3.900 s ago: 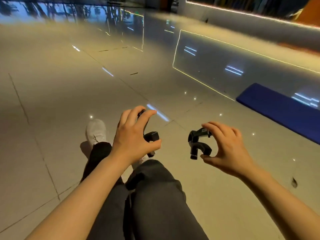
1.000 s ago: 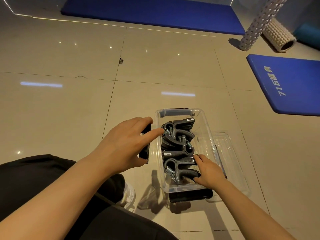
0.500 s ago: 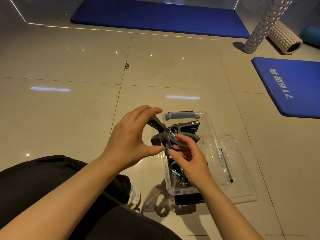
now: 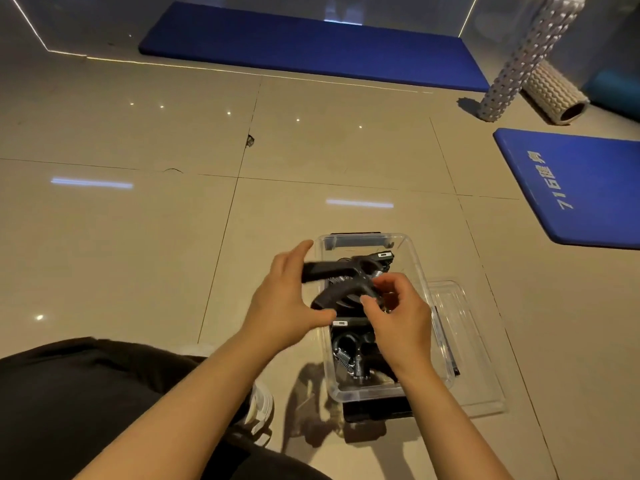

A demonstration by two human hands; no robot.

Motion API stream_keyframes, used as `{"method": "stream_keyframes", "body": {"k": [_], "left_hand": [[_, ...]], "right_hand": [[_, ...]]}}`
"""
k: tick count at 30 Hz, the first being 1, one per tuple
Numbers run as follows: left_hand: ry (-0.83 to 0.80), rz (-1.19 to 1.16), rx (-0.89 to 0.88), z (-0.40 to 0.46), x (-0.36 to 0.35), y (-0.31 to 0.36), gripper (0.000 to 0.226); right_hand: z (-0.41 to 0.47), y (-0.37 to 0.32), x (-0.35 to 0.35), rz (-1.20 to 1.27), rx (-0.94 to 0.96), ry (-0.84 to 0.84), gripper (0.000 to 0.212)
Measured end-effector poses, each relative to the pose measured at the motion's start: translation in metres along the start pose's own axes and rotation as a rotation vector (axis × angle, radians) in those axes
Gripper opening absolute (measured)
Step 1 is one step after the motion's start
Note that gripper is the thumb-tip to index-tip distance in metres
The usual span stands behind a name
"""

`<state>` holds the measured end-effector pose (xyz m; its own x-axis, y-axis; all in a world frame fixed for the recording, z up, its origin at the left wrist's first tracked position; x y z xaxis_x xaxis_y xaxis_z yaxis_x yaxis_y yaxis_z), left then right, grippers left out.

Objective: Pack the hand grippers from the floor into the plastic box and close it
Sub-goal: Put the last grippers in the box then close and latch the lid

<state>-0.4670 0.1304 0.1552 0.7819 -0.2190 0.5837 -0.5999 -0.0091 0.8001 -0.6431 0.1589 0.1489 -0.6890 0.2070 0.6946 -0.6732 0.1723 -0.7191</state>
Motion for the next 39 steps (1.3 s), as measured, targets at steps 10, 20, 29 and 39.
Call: {"method": "stream_keyframes", "body": {"k": [10,20,29,39], "left_hand": [[-0.324,-0.075,0.387,0.002,-0.088,-0.052,0.112],[-0.378,-0.36,0.55,0.002,-0.085,-0.057,0.052],[-0.361,-0.737,0.616,0.0,-0.084,-0.046,0.053],[-0.283,-0.538,0.282,0.011,-0.069,-0.018,0.097]], "right_hand": [[-0.002,0.045,-0.001,-0.38,0.086,-0.144,0.019],[0.022,0.029,-0.004,-0.253,0.1,-0.072,0.021],[0.021,0.038,0.007,-0.011,-0.004,0.034,0.032],[0.034,0.035,0.021,0.047,0.011,0.233,0.023]]}}
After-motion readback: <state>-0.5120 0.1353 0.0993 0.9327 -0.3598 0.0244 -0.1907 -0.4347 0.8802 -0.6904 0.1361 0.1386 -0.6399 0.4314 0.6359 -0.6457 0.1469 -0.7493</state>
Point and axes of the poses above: each hand's wrist, its own z-axis towards the middle knuckle, its own x-axis out of the back of the hand, y = z × x, the point moved 7 cm from there along z, towards the middle knuckle, and after that the axes turned 11 degrees about -z, right-handed, at the moved point
